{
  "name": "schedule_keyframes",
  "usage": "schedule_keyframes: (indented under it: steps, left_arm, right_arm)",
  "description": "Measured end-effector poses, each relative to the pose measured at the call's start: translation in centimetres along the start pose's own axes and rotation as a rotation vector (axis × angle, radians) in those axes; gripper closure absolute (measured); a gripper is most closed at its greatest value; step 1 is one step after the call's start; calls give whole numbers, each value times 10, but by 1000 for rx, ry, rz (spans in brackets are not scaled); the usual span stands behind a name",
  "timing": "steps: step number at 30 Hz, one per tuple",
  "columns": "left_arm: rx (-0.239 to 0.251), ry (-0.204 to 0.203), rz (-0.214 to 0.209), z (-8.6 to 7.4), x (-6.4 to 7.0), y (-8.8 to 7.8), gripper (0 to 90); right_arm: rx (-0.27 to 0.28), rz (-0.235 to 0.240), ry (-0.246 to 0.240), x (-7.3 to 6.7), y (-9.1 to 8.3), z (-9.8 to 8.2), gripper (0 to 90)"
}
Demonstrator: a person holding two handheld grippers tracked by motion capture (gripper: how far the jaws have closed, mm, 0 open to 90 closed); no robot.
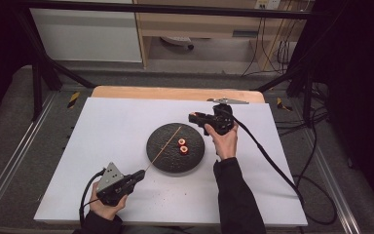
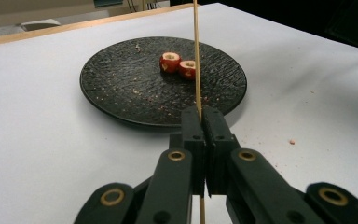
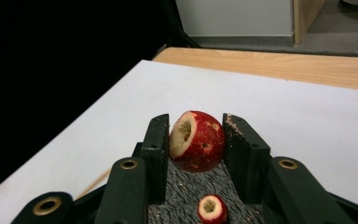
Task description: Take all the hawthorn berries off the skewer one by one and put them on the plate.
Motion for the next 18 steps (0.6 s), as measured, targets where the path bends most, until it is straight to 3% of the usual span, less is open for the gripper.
schedule_keyframes:
  steps: [9, 18]
  left_arm:
    - [1, -2, 2, 0, 0, 0, 883]
    - [-5, -3, 2, -1, -1, 1, 883]
  right_arm:
    - [-63, -13, 0, 9, 12, -27, 631]
    - [-122, 5, -16, 6, 26, -62, 632]
Point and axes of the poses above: each handheld gripper's, and its own axes: y roughly forward along the jaws, z roughly out of its top, x roughly to its right, the point moved 2 cm from there along y, roughly forward along the jaws, and after that the axes turned 1 degree about y, right-handed, at the moved point
